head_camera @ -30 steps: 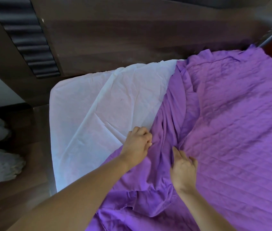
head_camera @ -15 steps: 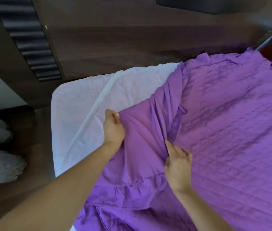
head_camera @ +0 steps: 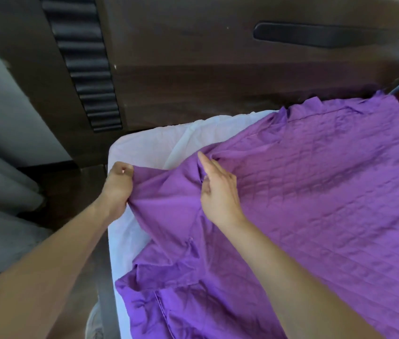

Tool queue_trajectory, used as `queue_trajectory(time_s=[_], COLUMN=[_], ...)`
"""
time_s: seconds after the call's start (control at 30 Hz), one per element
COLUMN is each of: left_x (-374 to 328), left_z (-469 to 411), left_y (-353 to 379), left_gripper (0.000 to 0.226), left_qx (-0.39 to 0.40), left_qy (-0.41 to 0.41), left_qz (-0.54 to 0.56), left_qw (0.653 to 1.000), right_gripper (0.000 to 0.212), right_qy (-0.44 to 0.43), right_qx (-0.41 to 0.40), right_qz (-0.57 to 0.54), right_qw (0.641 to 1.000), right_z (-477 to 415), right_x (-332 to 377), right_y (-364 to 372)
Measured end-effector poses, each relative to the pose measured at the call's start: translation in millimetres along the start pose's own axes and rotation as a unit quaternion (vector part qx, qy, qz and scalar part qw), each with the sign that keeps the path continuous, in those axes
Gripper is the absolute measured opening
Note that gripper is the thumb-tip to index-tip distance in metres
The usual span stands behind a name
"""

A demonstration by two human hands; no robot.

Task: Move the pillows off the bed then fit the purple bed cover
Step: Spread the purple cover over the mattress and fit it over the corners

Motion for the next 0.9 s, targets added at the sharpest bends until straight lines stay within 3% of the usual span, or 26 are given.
queue_trajectory(time_s=[0.1,0.2,0.27,0.33,0.4,0.5,0.6,0.7,0.8,0.9], left_x=[-13,-20,-30,-40,-49,-60,-69,-72,-70,-63], left_z=[12,20,14,3,-7,-20,-27,-34,-36,-38], left_y=[-18,-35,-52,-72,-83,-94,-99,-105,-108,-114], left_gripper=[0.017,0.024,0.020,0.016,0.022,0.024,0.033,0.031,0.025,0.029], left_qx=[0.101,0.196,0.174,0.101,0.048,0.036,0.068,0.109,0.126,0.128], left_qy=[0.029,0.028,0.061,0.097,0.125,0.159,0.176,0.180,0.186,0.185], left_qz=[-0.121,-0.129,-0.121,-0.093,-0.064,-0.045,-0.044,-0.056,-0.059,-0.043], left_qw=[0.987,0.972,0.975,0.986,0.989,0.986,0.981,0.976,0.973,0.973], right_gripper=[0.060,0.052,0.034,0.021,0.024,0.027,0.012,0.020,0.049,0.054], right_qy=[0.002,0.009,0.014,0.030,0.058,0.089,0.026,-0.044,-0.050,-0.042], right_qx=[0.077,0.134,0.115,0.102,0.148,0.193,0.071,-0.031,0.014,0.091], right_qz=[0.026,0.094,0.175,0.247,0.294,0.341,0.371,0.321,0.313,0.358], right_qw=[0.997,0.987,0.978,0.963,0.943,0.916,0.926,0.946,0.948,0.929], right_z=[-25,-39,-41,-37,-26,-20,-40,-70,-95,-110], right_x=[31,47,48,44,30,17,40,69,80,77], right_y=[22,45,49,53,65,84,78,73,85,102])
Point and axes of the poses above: each hand's wrist, its own z-axis away from the middle knuckle, its own y-axis out of the palm, x = y × z, the point moved 9 cm from there along -z, towards the middle knuckle, and after that the axes turned 2 degrees about -x, right-handed, at the moved point
